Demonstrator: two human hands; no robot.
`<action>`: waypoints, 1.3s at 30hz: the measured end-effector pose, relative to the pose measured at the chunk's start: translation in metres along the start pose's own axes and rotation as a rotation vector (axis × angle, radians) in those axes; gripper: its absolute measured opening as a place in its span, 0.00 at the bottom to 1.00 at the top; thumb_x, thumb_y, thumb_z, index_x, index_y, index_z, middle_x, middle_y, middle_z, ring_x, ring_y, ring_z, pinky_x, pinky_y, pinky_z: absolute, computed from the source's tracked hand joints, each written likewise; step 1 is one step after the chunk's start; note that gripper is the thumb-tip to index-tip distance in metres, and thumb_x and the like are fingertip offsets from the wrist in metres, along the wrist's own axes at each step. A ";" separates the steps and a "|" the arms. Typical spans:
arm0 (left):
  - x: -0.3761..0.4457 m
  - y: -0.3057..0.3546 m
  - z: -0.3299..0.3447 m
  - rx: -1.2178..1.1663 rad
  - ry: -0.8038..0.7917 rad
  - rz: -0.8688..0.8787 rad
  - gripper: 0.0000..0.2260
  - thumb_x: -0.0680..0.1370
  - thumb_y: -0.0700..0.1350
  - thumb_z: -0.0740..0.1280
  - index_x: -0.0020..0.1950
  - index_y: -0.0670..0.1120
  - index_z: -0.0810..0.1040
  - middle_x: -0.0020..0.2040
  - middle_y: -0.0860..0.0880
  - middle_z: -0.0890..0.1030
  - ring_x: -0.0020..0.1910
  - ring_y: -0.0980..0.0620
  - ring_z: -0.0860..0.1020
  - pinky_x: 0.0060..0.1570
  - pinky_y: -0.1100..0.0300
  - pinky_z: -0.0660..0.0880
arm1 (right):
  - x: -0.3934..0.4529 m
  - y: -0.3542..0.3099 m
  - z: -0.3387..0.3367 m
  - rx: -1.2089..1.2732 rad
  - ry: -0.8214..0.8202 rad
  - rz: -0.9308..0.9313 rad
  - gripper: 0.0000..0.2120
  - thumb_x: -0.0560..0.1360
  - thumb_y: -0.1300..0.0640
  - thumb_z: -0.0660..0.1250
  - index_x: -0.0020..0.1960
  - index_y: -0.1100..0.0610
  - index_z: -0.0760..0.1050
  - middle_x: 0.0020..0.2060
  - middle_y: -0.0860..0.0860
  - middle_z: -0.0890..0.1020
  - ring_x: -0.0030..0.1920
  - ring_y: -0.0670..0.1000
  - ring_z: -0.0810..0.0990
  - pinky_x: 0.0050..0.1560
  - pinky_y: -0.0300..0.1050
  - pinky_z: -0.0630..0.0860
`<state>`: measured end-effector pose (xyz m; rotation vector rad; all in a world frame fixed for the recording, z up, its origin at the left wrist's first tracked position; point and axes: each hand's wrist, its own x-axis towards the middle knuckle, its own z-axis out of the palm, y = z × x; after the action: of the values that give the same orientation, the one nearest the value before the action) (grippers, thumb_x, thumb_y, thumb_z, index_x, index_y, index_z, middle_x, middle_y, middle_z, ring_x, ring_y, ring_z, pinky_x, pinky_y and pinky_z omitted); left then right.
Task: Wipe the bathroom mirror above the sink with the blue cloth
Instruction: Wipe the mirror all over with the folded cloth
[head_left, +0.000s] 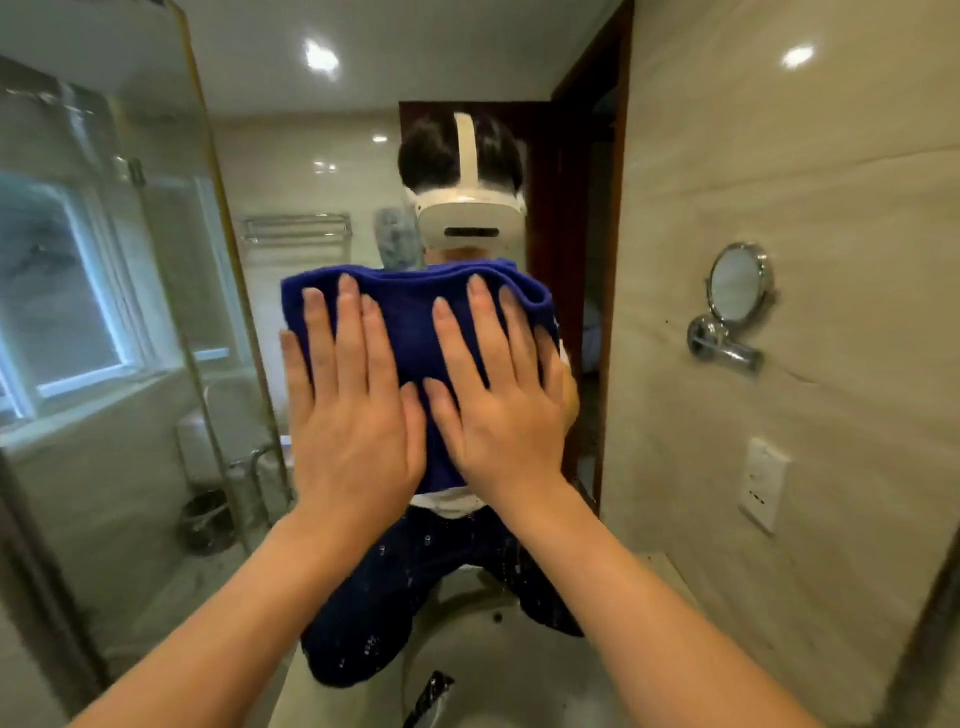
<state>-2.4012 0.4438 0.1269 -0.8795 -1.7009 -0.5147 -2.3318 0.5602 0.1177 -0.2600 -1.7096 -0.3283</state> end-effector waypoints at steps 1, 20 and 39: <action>0.007 0.015 0.000 -0.016 0.011 0.007 0.30 0.80 0.45 0.56 0.78 0.33 0.52 0.79 0.34 0.52 0.78 0.36 0.47 0.77 0.40 0.44 | 0.003 0.009 -0.002 -0.032 0.013 0.034 0.25 0.81 0.47 0.58 0.76 0.53 0.60 0.75 0.55 0.60 0.76 0.56 0.59 0.74 0.54 0.57; -0.013 -0.161 -0.007 -0.045 0.160 0.033 0.26 0.83 0.51 0.53 0.78 0.39 0.58 0.78 0.38 0.60 0.77 0.37 0.55 0.77 0.41 0.48 | 0.025 -0.153 0.053 -0.016 0.049 0.046 0.24 0.82 0.50 0.54 0.76 0.57 0.59 0.75 0.59 0.62 0.76 0.60 0.58 0.75 0.58 0.56; -0.003 -0.226 -0.041 0.049 0.157 -0.246 0.27 0.84 0.49 0.50 0.77 0.32 0.53 0.78 0.33 0.55 0.78 0.34 0.52 0.78 0.42 0.47 | 0.102 -0.222 0.066 0.055 -0.001 -0.245 0.24 0.81 0.50 0.58 0.74 0.57 0.65 0.74 0.56 0.67 0.75 0.57 0.63 0.74 0.53 0.58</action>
<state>-2.5493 0.2716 0.1580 -0.5820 -1.6779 -0.6862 -2.4872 0.3758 0.1928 -0.0093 -1.7511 -0.4595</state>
